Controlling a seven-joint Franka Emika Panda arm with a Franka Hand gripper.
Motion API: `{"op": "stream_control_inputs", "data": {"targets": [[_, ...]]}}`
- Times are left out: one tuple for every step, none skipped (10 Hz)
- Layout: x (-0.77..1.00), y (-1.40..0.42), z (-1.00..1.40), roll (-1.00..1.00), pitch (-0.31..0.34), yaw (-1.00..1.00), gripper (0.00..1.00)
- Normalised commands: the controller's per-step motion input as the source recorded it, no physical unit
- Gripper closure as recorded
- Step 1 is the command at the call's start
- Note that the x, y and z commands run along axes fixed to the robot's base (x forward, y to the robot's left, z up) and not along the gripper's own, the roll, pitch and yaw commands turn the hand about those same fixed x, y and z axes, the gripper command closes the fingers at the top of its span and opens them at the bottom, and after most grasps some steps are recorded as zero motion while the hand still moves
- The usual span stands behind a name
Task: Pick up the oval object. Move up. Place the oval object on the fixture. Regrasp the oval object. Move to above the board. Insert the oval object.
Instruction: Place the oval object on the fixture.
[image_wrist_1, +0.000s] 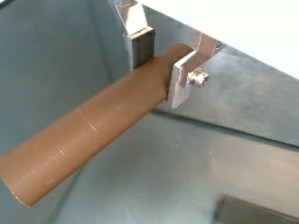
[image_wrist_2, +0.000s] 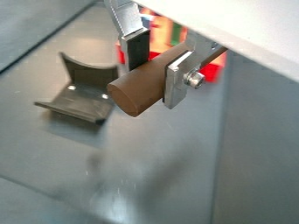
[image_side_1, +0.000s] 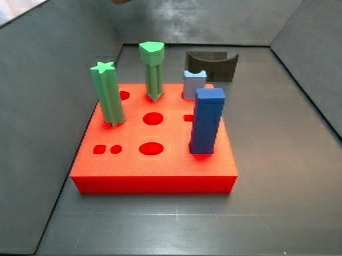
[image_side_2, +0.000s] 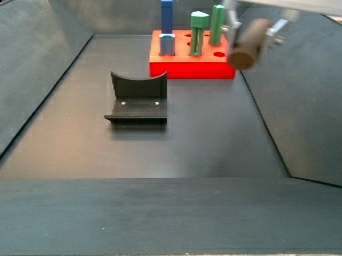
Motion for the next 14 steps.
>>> {"op": "stream_control_inputs", "data": {"targets": [[1.00, -0.57, 0.00, 0.25, -0.041, 1.00, 1.00], [1.00, -0.52, 0.00, 0.26, -0.026, 1.00, 1.00], [1.00, -0.49, 0.00, 0.28, -0.013, 1.00, 1.00], [1.00, -0.45, -0.01, 0.26, -0.008, 0.85, 1.00], [1.00, -0.40, -0.01, 0.20, -0.004, 0.53, 1.00], [1.00, -0.37, -0.01, 0.15, 0.001, 0.35, 1.00], [1.00, -0.32, -0.02, 0.12, 0.015, 0.20, 1.00], [1.00, -0.30, -0.02, 0.11, 0.025, 0.15, 1.00], [1.00, -0.24, -0.02, 0.12, 0.051, 0.08, 1.00], [1.00, -0.22, -0.02, 0.12, 0.064, 0.06, 1.00], [1.00, -0.18, -0.02, 0.13, 0.084, 0.05, 1.00], [1.00, -0.15, -0.01, 0.13, 0.103, 0.05, 1.00], [1.00, -0.12, -0.02, 0.14, 0.116, 0.04, 1.00], [0.93, 0.44, -0.01, -1.00, 0.186, 0.14, 1.00]]}}
